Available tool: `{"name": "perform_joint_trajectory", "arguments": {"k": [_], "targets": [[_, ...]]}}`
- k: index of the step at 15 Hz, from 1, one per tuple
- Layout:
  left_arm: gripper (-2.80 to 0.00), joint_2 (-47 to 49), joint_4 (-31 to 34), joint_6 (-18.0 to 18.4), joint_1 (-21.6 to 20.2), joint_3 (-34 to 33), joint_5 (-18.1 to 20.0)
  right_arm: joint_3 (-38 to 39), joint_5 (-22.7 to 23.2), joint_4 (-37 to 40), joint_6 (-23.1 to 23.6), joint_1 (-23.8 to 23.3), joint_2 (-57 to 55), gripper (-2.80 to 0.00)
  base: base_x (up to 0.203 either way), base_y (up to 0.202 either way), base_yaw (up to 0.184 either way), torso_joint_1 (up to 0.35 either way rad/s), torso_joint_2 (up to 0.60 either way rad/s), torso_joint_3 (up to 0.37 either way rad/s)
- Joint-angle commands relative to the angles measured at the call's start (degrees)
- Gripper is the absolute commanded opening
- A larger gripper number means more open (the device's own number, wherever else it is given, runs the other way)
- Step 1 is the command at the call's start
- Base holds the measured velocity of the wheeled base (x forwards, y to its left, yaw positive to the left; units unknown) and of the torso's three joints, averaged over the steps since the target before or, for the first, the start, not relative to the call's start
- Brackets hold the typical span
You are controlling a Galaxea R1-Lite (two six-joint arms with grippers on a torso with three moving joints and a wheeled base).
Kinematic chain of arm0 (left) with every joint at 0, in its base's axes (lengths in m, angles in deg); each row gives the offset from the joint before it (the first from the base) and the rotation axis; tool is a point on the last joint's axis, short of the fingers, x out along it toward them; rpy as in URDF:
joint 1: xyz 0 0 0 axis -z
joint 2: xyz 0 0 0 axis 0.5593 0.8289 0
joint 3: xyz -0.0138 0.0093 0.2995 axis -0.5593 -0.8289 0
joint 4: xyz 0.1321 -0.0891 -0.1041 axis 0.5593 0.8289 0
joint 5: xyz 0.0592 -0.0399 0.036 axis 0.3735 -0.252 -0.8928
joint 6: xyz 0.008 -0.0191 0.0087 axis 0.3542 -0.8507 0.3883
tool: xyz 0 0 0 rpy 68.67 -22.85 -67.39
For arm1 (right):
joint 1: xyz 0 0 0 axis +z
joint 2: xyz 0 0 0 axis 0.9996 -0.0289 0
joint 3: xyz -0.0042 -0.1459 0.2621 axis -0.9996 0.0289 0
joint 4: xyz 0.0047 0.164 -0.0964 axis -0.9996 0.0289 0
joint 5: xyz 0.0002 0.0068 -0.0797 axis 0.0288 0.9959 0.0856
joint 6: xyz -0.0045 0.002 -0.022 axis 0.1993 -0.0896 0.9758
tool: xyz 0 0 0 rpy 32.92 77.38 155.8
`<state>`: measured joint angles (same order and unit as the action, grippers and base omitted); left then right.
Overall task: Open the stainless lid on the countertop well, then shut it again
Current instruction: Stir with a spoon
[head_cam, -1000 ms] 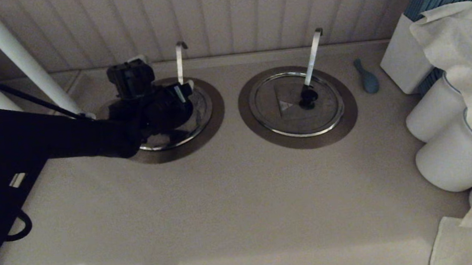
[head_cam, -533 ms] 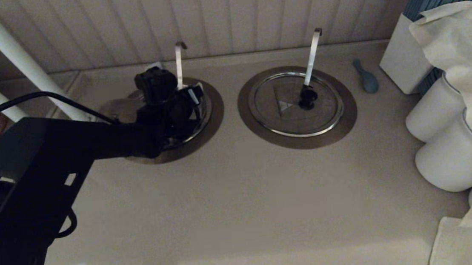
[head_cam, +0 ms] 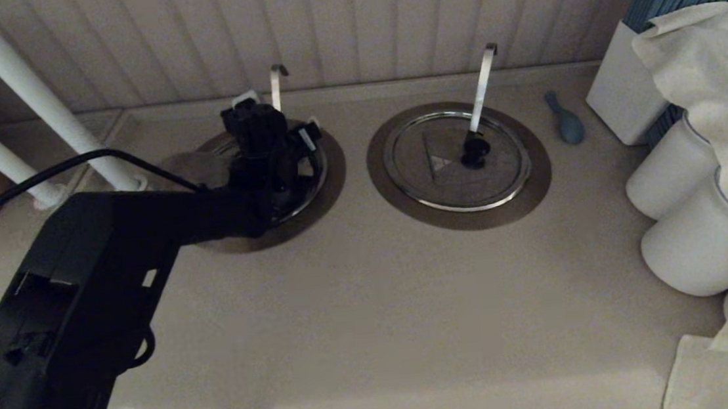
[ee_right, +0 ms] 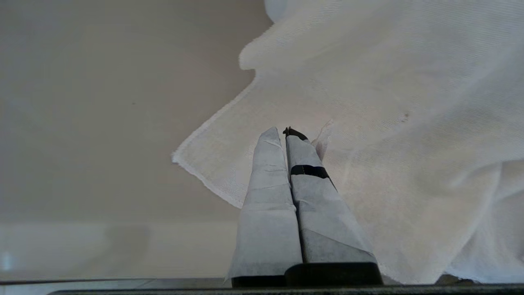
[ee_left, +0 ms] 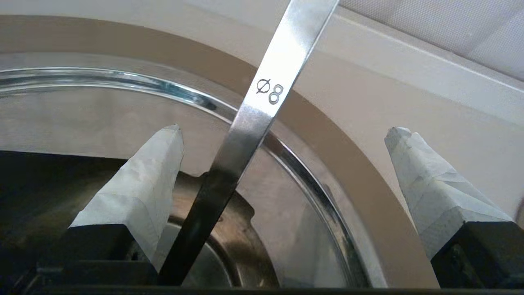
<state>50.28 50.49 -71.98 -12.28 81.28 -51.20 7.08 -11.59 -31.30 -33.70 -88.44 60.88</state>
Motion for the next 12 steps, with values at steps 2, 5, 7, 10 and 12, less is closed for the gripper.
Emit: {"name": "perform_joint_trajectory", "arguments": {"k": [2, 5, 7, 10, 12], "targets": [[0.00, 1.77, -0.05, 0.00, 0.07, 0.94, 0.17, 0.00, 0.03, 0.00, 0.02, 0.01, 0.00, -2.80, 0.000, 0.000, 0.000, 0.000, 0.00, 0.000], [0.00, 2.04, -0.05, 0.43, 0.07, 0.94, 0.17, 0.00, 0.03, 0.00, 0.02, 0.09, 0.00, -2.80, 0.000, 0.000, 0.000, 0.000, 0.00, 0.000], [0.00, 2.01, -0.05, 1.00, 0.01, 0.94, 0.17, 0.00, 0.03, 0.00, 0.02, 0.01, 0.00, -2.80, 0.000, 0.000, 0.000, 0.000, 0.00, 0.000], [0.00, 2.04, -0.05, 1.23, -0.02, 0.94, 0.17, 0.00, 0.03, 0.00, 0.02, 0.01, 0.00, -2.80, 0.000, 0.000, 0.000, 0.000, 0.00, 0.000], [-2.80, 2.39, -0.05, 2.55, -0.11, 0.94, -0.01, 0.00, 0.03, 0.00, 0.02, 0.09, 0.00, -2.80, 0.000, 0.000, 0.000, 0.000, 0.00, 0.000]]}}
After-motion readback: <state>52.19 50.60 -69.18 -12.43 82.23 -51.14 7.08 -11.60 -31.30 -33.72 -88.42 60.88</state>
